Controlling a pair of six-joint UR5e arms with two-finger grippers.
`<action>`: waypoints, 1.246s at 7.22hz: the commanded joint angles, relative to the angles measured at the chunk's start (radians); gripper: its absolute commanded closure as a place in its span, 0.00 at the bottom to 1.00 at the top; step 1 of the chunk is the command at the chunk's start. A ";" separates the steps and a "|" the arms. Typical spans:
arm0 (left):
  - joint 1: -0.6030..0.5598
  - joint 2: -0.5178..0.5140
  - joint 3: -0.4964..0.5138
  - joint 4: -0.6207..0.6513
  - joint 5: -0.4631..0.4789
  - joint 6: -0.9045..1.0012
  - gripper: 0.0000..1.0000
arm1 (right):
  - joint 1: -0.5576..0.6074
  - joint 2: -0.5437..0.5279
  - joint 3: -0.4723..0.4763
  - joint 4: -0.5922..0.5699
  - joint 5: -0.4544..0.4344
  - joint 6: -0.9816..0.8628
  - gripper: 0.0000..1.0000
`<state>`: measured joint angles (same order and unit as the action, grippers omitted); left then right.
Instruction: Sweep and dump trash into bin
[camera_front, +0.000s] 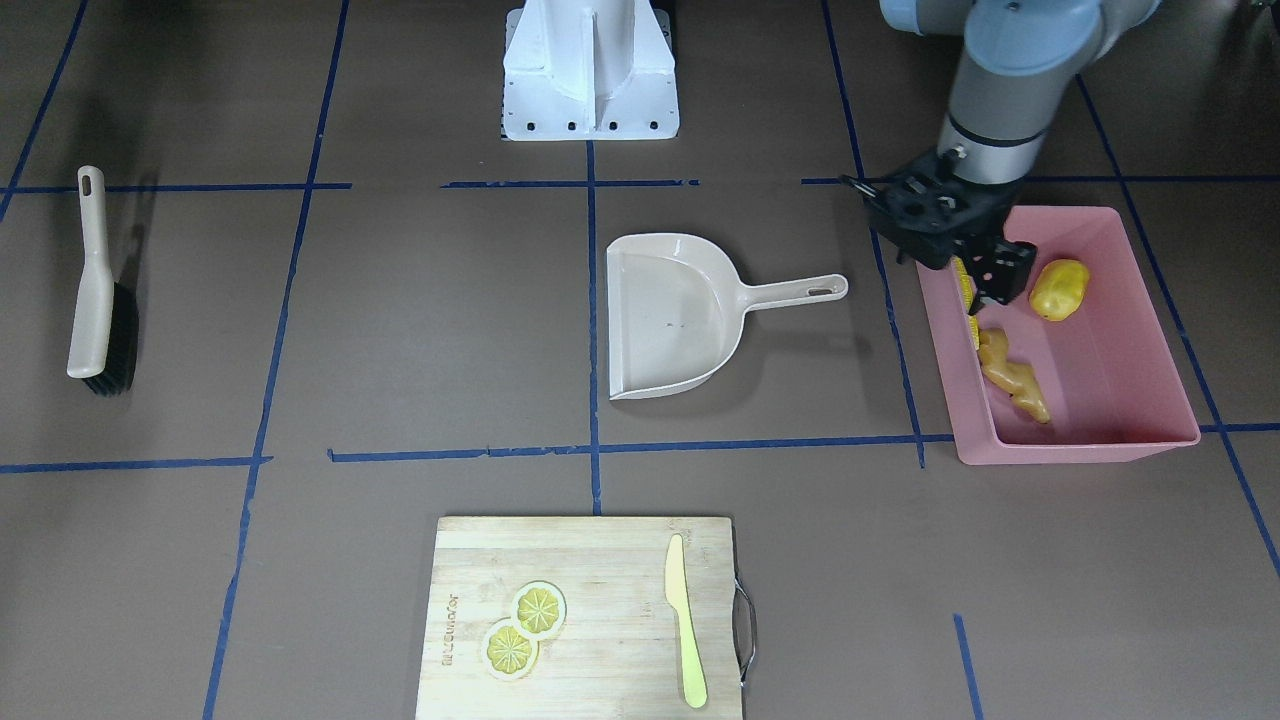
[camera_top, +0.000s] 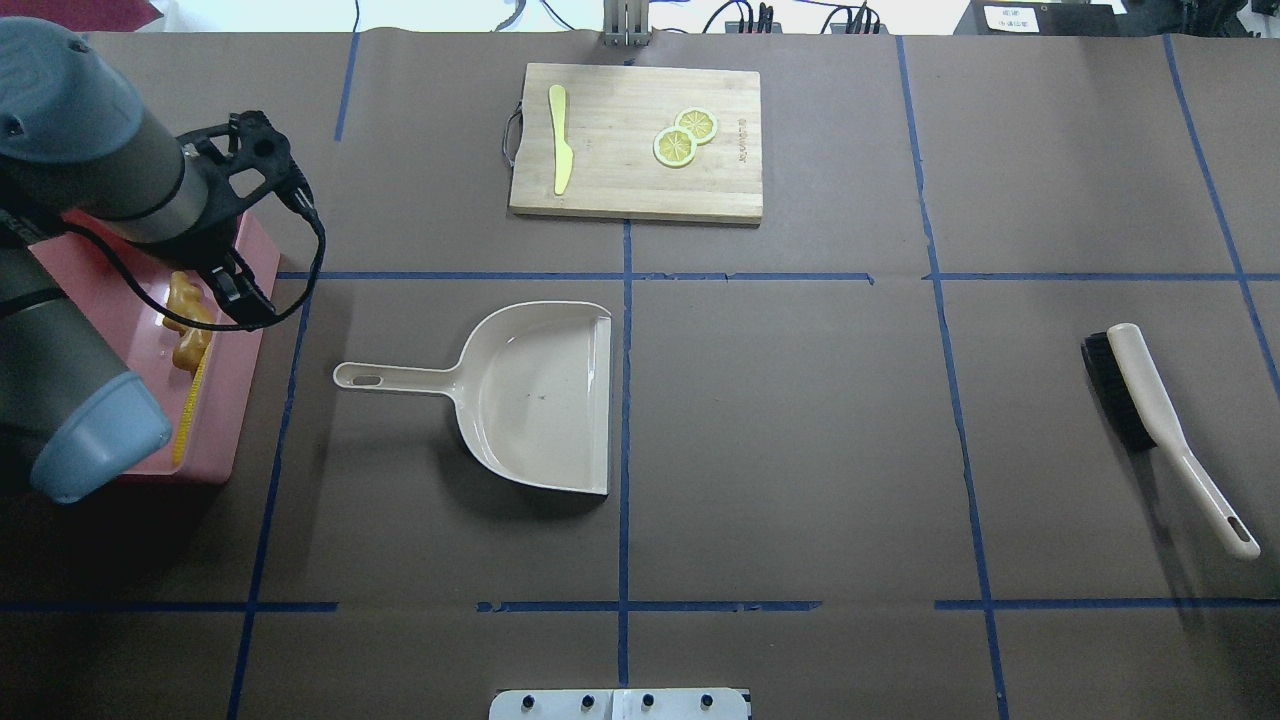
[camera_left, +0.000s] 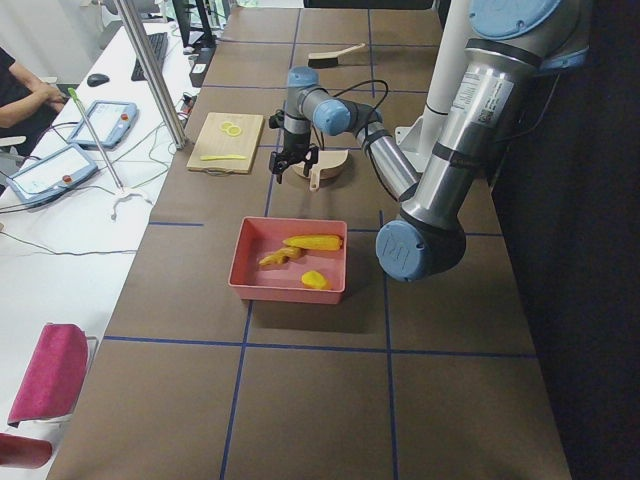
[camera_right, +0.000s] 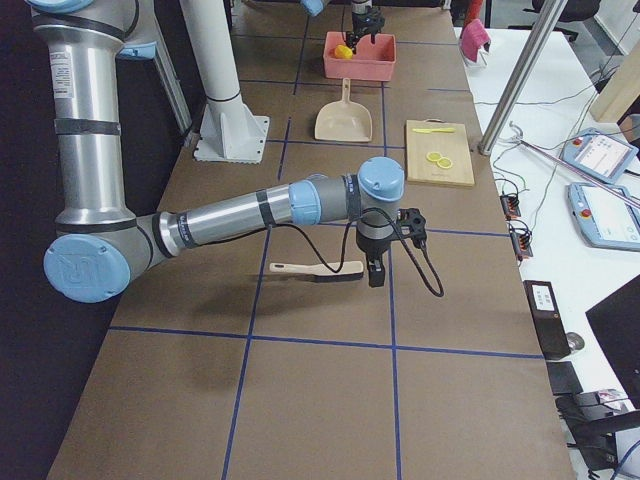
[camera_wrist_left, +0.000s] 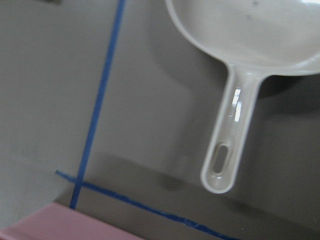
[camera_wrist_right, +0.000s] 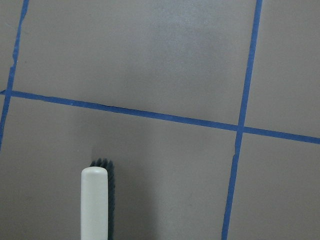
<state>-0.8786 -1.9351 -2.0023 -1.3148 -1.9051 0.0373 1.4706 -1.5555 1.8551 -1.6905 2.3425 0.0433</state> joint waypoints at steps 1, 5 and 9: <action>-0.177 0.138 -0.009 -0.010 -0.005 -0.001 0.00 | 0.002 -0.005 0.004 -0.001 0.001 0.001 0.00; -0.453 0.332 0.132 -0.031 -0.256 -0.025 0.00 | 0.034 -0.011 0.003 0.000 0.006 -0.006 0.00; -0.696 0.311 0.411 -0.096 -0.536 0.041 0.00 | 0.069 -0.043 -0.046 -0.003 0.026 -0.098 0.00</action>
<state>-1.5014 -1.6189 -1.6853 -1.3684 -2.2905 0.0484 1.5303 -1.5802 1.8360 -1.6960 2.3538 -0.0035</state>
